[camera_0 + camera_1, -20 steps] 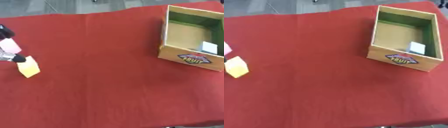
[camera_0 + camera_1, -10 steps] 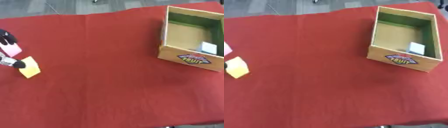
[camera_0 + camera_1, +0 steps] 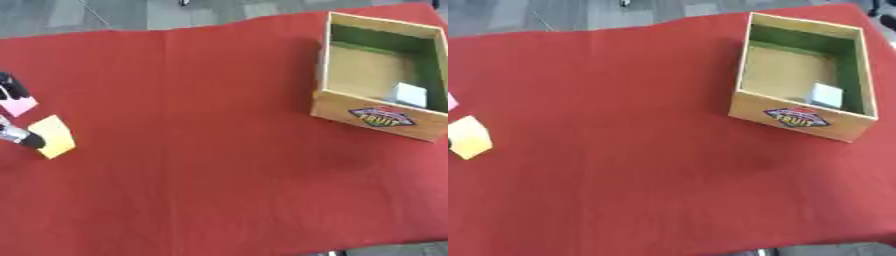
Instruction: Pick up the objects with one hand, pass them to the other hand, and then place them into the box on the other side of the table.
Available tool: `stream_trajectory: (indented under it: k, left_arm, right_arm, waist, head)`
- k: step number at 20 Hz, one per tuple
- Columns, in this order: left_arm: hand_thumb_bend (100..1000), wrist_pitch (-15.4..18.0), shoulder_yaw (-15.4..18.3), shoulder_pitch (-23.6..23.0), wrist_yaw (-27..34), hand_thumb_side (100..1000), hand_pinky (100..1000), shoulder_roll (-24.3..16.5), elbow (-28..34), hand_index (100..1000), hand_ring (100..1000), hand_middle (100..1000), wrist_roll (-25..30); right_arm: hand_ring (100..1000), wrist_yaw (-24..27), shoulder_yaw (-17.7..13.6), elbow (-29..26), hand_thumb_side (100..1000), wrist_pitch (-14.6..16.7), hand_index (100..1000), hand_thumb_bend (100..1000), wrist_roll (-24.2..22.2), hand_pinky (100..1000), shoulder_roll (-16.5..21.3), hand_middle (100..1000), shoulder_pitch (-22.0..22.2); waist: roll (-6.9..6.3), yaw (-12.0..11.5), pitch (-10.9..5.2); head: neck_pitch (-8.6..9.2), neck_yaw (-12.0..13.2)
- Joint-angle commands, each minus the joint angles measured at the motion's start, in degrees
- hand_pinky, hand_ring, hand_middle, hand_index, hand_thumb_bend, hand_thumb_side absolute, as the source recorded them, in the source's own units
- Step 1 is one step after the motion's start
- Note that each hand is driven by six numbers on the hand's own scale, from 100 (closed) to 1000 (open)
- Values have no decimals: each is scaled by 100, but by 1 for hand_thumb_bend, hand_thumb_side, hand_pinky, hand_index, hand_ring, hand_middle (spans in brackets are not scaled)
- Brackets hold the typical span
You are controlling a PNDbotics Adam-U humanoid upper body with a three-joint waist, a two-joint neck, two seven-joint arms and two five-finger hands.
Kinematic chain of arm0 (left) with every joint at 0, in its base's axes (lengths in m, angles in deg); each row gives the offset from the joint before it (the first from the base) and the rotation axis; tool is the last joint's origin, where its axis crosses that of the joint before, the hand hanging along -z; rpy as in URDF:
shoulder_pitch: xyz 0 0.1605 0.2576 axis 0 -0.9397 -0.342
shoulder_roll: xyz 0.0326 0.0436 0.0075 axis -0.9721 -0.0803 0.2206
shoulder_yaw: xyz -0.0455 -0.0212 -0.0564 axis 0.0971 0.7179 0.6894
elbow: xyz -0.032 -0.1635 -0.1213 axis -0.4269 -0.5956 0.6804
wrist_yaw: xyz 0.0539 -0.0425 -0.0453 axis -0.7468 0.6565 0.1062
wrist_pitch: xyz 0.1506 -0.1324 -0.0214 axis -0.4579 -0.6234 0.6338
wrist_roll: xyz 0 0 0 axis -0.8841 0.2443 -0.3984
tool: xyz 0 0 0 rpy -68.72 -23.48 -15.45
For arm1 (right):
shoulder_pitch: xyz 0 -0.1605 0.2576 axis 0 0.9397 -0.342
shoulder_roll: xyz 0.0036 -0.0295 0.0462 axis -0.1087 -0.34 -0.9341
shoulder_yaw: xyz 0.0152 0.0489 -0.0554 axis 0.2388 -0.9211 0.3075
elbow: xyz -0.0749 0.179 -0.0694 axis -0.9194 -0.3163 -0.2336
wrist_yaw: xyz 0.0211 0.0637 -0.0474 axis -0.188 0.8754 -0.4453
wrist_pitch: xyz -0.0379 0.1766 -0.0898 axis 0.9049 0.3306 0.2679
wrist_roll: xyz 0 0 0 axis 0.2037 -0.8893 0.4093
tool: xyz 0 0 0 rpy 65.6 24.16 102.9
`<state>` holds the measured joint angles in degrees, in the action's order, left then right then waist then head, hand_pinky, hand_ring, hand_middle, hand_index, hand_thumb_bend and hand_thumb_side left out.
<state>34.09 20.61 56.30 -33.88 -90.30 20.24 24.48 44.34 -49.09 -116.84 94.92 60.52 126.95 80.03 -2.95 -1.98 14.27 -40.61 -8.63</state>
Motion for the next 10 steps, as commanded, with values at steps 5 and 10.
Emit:
stream_trajectory:
  k: [5,10]
  left_arm:
    - [873,26,-69,148,-435,384,810,52,-423,808,831,760,69]
    - [844,79,-80,173,-612,362,804,212,-779,790,825,755,-19]
  right_arm:
    - [1000,-109,-29,-15,480,-44,996,100,-40,979,83,892,-32]
    - [1000,-159,-33,11,482,-74,999,100,-62,981,42,892,-37]
  waist:
    - [14,30,-122]
    - [17,46,-117]
  head:
    - [58,49]
    - [66,95]
